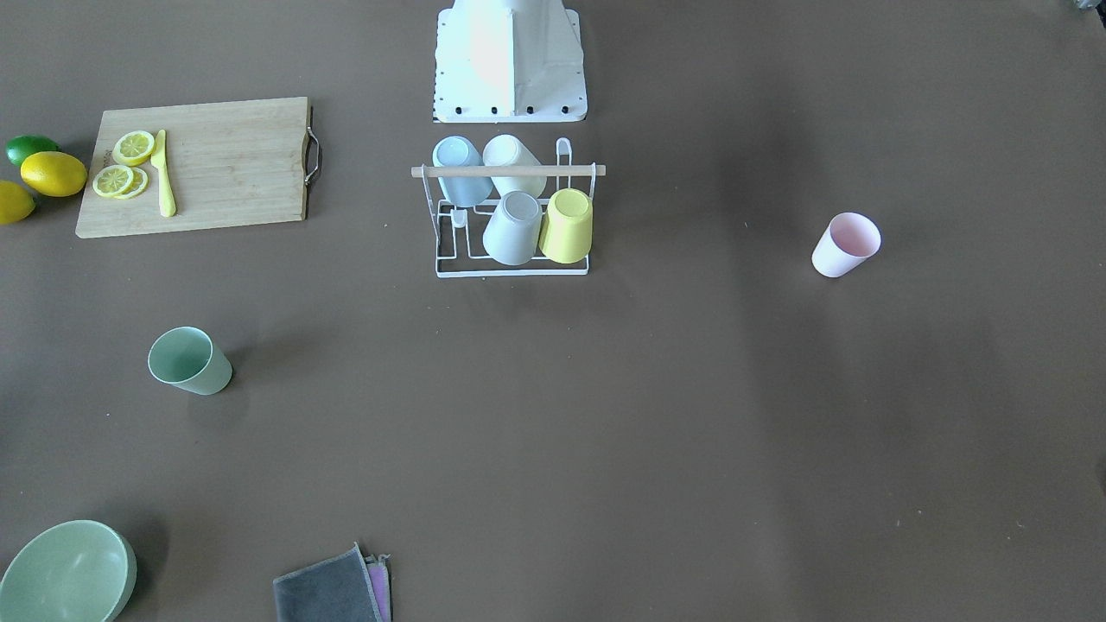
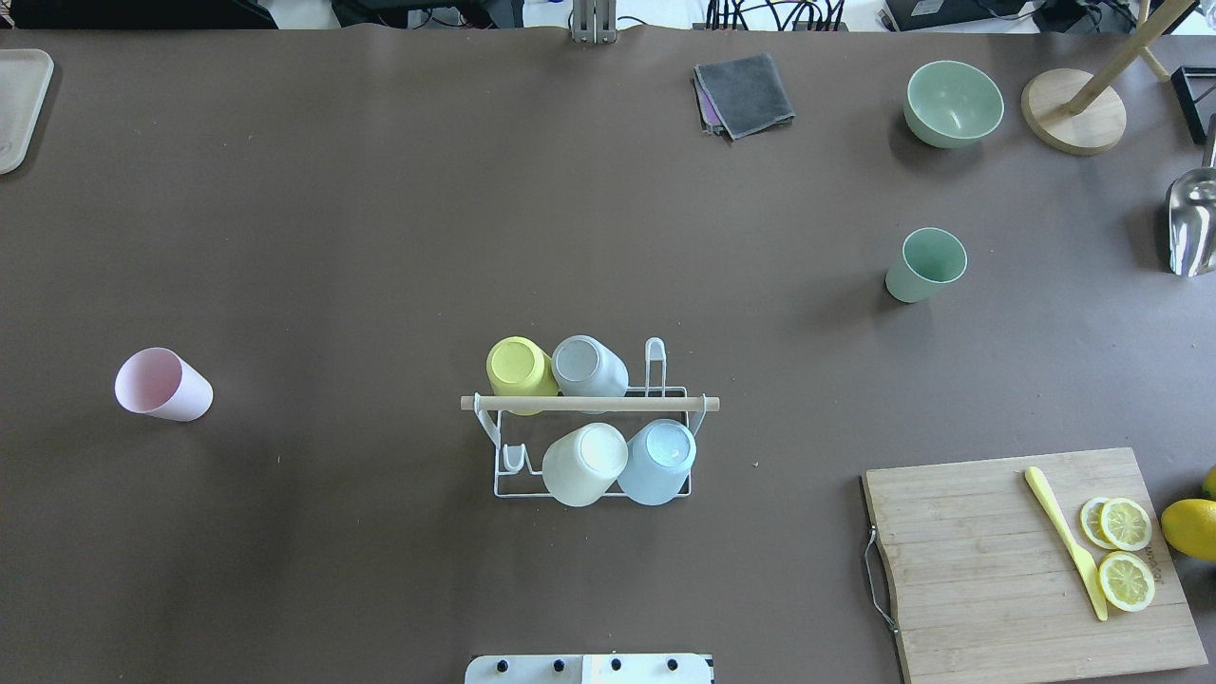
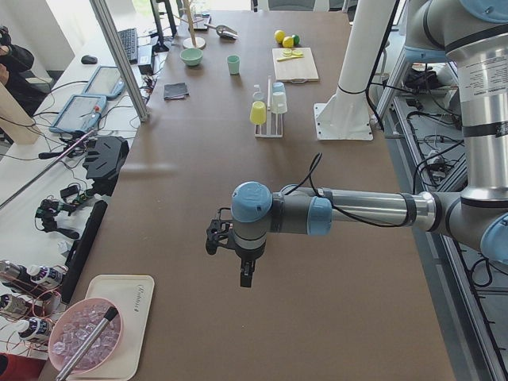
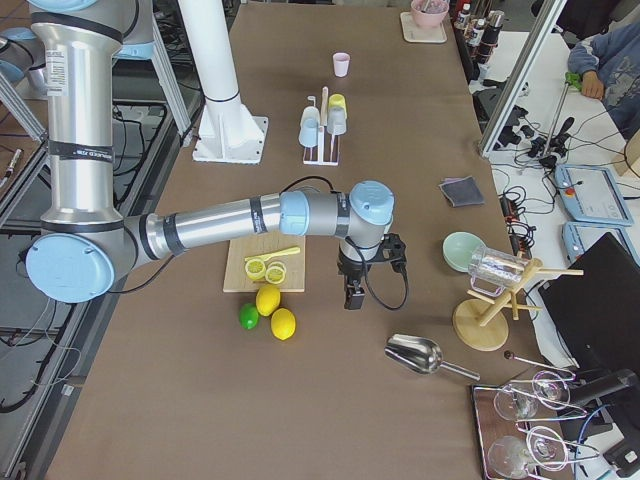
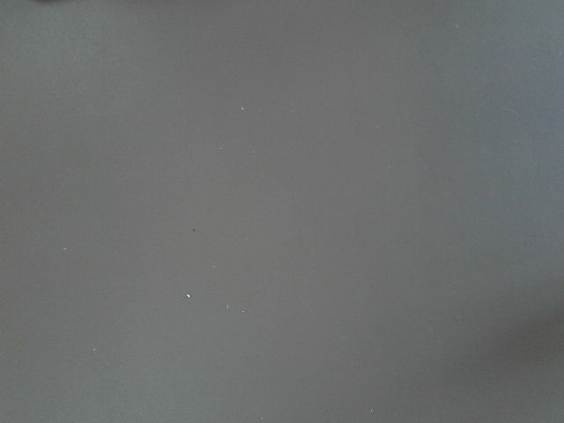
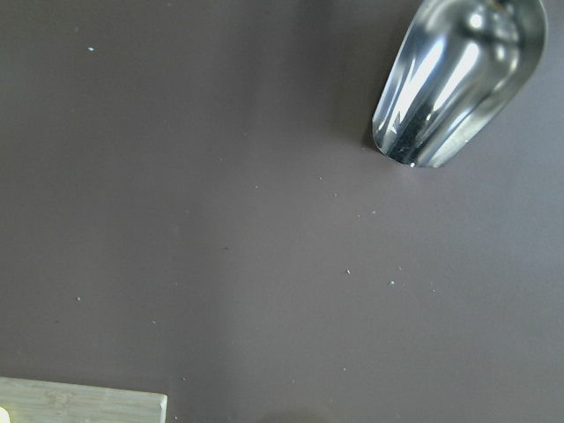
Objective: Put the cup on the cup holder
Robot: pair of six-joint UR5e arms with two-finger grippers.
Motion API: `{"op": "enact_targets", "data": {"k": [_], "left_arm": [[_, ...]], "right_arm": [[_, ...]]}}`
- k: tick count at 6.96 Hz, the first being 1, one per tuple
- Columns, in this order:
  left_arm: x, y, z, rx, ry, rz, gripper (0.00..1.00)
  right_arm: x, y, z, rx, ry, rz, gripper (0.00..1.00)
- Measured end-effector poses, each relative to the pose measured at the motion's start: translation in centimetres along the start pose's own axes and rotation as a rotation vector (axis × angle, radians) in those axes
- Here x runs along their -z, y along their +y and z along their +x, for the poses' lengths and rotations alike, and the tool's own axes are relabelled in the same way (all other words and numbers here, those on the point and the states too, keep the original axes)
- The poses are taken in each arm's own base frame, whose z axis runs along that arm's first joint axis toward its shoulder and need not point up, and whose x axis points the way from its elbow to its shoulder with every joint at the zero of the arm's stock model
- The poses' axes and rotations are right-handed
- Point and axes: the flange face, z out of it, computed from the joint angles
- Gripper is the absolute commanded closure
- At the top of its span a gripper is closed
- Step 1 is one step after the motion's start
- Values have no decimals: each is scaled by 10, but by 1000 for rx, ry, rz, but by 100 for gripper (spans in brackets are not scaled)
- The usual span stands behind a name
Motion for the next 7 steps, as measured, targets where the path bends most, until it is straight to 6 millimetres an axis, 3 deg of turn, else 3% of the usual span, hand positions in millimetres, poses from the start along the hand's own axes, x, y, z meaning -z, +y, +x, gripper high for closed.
{"op": "enact_targets", "data": {"k": [1,4,7], "left_arm": [[0,0,0,-1,0,1,2],[1,0,1,-2,0,2,2],[1,0,1,-2,0,2,2]], "right_arm": [[4,-23,-26,39,22,-19,0],[3,-85,-130,193,95,-96,0],[-21,-117,-219,334,118,-175,0]]}}
